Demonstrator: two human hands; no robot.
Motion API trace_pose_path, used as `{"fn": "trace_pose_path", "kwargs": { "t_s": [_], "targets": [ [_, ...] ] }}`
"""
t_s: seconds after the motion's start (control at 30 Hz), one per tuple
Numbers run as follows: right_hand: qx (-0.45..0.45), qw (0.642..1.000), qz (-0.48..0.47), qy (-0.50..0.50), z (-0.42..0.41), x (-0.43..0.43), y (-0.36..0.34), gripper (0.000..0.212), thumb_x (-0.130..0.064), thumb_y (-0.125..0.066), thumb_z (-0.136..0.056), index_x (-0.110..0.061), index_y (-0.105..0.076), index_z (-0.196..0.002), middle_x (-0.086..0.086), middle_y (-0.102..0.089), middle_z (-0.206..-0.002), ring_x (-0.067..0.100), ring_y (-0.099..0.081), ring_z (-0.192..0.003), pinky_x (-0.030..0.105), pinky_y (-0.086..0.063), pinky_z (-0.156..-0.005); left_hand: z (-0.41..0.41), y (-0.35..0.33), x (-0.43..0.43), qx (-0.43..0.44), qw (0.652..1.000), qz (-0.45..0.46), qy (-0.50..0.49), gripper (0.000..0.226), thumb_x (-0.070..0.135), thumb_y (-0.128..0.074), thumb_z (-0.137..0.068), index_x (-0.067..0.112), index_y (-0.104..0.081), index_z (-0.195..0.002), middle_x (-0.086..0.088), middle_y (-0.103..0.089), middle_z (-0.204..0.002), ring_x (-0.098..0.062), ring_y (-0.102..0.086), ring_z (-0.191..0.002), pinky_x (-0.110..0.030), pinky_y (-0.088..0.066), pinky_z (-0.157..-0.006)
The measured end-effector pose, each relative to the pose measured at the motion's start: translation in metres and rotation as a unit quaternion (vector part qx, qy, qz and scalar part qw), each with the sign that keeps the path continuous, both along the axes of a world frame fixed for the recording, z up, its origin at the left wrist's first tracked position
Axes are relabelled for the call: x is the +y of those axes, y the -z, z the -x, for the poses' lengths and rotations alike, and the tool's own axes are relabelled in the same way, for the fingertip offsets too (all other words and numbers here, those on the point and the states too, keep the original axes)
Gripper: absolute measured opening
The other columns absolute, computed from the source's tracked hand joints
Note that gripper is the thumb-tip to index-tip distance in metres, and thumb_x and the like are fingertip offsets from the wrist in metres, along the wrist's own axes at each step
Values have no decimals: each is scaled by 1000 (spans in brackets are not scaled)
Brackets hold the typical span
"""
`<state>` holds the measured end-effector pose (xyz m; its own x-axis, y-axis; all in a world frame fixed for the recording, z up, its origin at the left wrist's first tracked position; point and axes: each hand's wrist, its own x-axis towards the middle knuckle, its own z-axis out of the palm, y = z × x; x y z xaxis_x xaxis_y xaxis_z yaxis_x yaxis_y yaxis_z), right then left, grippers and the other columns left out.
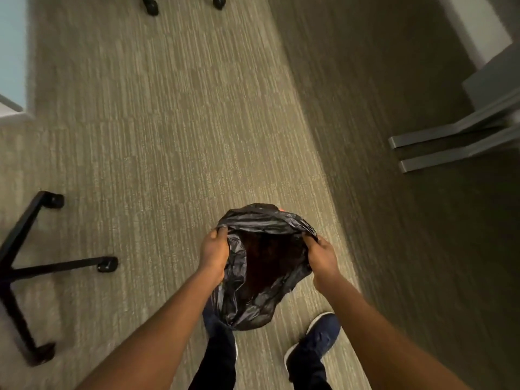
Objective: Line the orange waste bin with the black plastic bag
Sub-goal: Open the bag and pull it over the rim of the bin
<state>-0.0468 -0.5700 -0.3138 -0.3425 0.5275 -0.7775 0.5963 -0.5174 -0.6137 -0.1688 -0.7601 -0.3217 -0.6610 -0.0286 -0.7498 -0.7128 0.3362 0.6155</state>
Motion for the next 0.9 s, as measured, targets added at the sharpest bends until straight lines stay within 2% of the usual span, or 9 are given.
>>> {"fn": "trace_pose_path", "kwargs": {
  "t_s": [0.13,0.3,0.37,0.43,0.53,0.63,0.73,0.83,0.9],
  "targets": [
    [-13,1000,-14,-22,10,5,60,13,-22,-64,-96,-17,-75,-90,-4,-80,-86,14,-73,-81,26,-53,-68,1,55,7,-15,1000,10,8,38,31,-46,-105,7,-67,-125,-11,-73,-114,-27,-68,-105,-36,-53,-93],
    [-29,998,-30,-53,17,7,114,15,-22,-65,-96,-19,-74,-85,-8,-79,-82,13,-72,-82,24,-57,-70,3,104,11,-13,999,30,30,40,36,-50,-104,12,-65,-132,-9,-72,-117,-28,-67,-111,-38,-51,-100],
    [-42,996,-35,-68,19,11,133,13,-22,-65,-96,-19,-73,-86,-1,-79,-89,20,-73,-88,31,-59,-80,6,124,10,-21,999,29,38,39,37,-51,-103,12,-66,-131,-10,-73,-118,-27,-68,-108,-42,-52,-102],
    [-49,995,-48,-74,24,19,148,10,-20,-65,-96,-16,-73,-90,10,-78,-98,27,-71,-93,42,-57,-91,12,139,9,-25,999,13,28,34,34,-55,-103,11,-68,-124,-9,-74,-111,-23,-70,-99,-37,-55,-94],
    [-59,992,-72,-79,36,37,165,11,-21,-65,-96,-13,-72,-94,16,-76,-102,28,-69,-93,47,-55,-94,35,154,10,-13,1000,2,5,11,28,-61,-100,20,-69,-101,-2,-74,-96,-11,-67,-80,-26,-52,-74],
    [-71,985,-120,-100,56,58,179,17,-27,-64,-94,-12,-71,-92,15,-77,-99,33,-71,-95,45,-57,-91,68,165,9,2,999,34,18,16,30,-66,-96,18,-67,-86,-8,-74,-88,-21,-68,-73,-33,-55,-68],
    [-79,975,-164,-125,80,79,192,27,-30,-62,-91,-4,-69,-92,11,-73,-83,30,-68,-79,38,-54,-73,100,172,11,25,998,44,37,23,34,-71,-91,12,-69,-85,-14,-70,-81,-22,-63,-66,-33,-53,-57],
    [-94,962,-203,-157,99,91,205,33,-35,-61,-90,-3,-66,-88,7,-66,-69,27,-61,-67,33,-45,-60,121,186,16,47,996,64,42,29,36,-74,-87,7,-70,-89,-24,-74,-87,-24,-64,-71,-43,-59,-70],
    [-122,948,-221,-194,106,94,214,36,-40,-60,-91,-6,-67,-84,8,-67,-70,31,-66,-71,32,-43,-57,128,198,18,56,992,95,54,29,37,-77,-85,10,-68,-79,-22,-73,-82,-23,-64,-70,-35,-55,-66]
  ]
}}
